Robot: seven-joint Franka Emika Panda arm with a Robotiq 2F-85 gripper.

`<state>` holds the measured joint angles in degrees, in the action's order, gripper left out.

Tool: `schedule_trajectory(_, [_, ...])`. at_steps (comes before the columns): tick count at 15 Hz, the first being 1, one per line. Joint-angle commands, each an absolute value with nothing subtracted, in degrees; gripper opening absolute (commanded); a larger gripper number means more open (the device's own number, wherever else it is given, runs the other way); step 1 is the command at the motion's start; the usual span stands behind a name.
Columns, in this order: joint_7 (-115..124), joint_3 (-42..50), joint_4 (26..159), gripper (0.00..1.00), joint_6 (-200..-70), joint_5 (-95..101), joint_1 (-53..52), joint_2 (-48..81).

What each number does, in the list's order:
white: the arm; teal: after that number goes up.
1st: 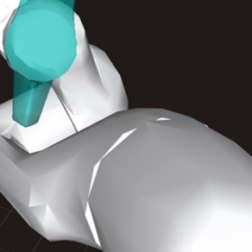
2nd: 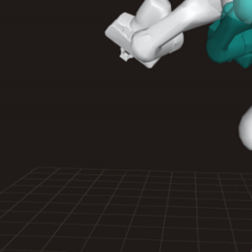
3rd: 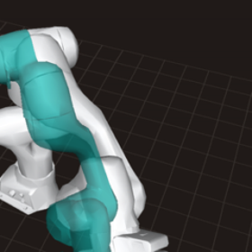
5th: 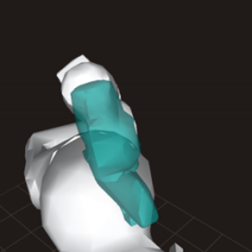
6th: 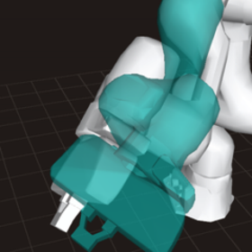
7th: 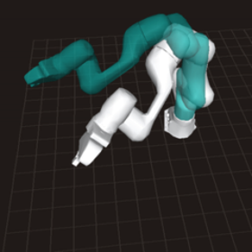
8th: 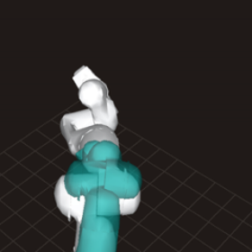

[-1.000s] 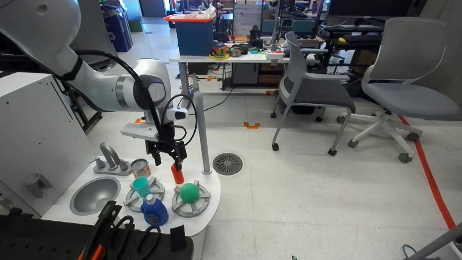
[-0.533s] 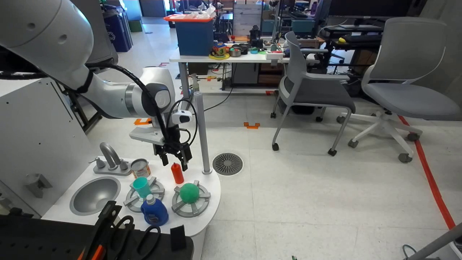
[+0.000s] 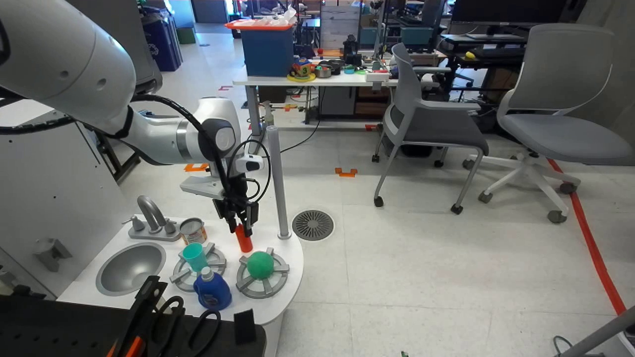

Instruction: Put the red sauce bottle inside the light blue cup

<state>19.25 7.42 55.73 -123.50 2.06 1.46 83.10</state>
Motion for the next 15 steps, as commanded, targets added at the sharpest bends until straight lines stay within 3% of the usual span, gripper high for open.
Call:
schedule_trajectory(1, [20.97, 8.43, 48.12, 0.27, -119.52, 1.93, 0.94, 87.41])
schedule_trajectory(3, [21.34, 7.99, 51.35, 0.13, -119.92, 2.16, 0.82, 85.03])
schedule_trajectory(6, [20.91, 7.26, 50.22, 0.13, -119.1, 1.81, 0.54, 85.09])
schedule_trajectory(15, [20.94, 6.5, 74.97, 0.13, -127.01, 2.87, -4.82, 67.53])
